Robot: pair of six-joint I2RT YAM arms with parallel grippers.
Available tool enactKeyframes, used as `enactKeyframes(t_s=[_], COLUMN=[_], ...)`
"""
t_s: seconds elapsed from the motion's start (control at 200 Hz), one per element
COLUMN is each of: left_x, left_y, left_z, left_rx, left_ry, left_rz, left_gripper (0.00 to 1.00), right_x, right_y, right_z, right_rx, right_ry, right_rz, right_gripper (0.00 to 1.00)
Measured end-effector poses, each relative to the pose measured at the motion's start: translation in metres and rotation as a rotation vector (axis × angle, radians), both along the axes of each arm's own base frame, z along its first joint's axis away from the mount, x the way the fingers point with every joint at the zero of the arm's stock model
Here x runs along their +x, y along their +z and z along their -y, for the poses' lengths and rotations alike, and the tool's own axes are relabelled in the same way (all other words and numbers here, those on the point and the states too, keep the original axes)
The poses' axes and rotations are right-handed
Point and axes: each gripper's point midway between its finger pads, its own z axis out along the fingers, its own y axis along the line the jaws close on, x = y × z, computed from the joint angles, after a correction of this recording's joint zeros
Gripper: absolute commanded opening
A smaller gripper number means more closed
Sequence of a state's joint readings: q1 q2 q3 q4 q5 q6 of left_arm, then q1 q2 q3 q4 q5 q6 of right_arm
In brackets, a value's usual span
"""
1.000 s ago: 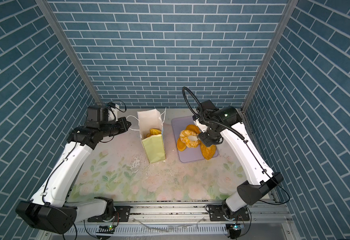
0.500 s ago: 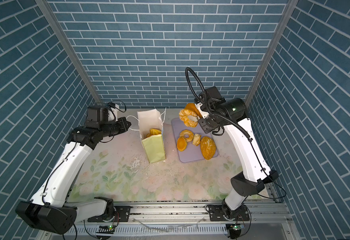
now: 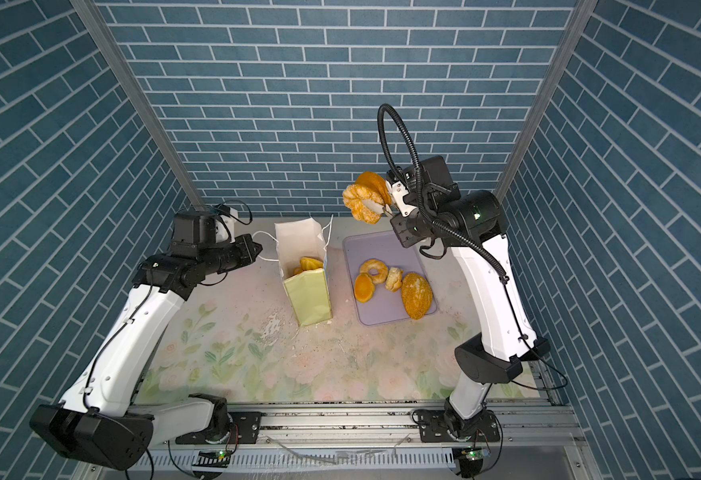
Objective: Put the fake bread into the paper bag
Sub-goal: 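Carry the orange bun with the right gripper over the bag mouth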
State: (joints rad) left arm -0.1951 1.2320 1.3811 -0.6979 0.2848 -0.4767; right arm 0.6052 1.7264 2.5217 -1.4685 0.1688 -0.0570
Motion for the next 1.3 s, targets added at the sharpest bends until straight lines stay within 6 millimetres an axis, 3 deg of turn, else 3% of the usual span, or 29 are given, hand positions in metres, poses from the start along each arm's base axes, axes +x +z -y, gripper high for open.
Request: enactKeyframes(t_s=[0.225, 0.415, 0.555, 0.78, 1.09, 1.3], left_x=[-0.002, -0.002, -0.002, -0.003, -0.008, -0.007], left_y=[0.002, 0.001, 0.0, -0.003, -0.002, -0.002], left_z=[-0.001, -0.001, -0.001, -0.001, -0.002, -0.002], left_rx=[-0.004, -0.003, -0.003, -0.002, -0.006, -0.007], left_ry=[0.004, 0.006, 0.006, 0.007, 0.008, 0.008], left_rz=[0.006, 0.003, 0.002, -0.004, 0.004, 0.007], left_gripper=[0.0, 0.0, 0.0, 0.0, 0.0, 0.0], right_x=[-0.002, -0.02, -0.034, -0.041, -0.03, -0.027], right_y=[0.011, 0.022, 0.019, -0.009, -0.087, -0.09], right_z=[-0.032, -0.071, -0.095, -0.118, -0.12, -0.117], right_rx=[0.086, 0.125, 0.134, 0.092, -0.014, -0.015], right_ry=[0.102, 0.251, 0.349, 0.409, 0.321, 0.28], right_rz=[0.028, 0.066, 0.06, -0.01, -0.175, -0.179], right_gripper=[0.25, 0.25, 0.25, 0.24, 0.25, 0.27])
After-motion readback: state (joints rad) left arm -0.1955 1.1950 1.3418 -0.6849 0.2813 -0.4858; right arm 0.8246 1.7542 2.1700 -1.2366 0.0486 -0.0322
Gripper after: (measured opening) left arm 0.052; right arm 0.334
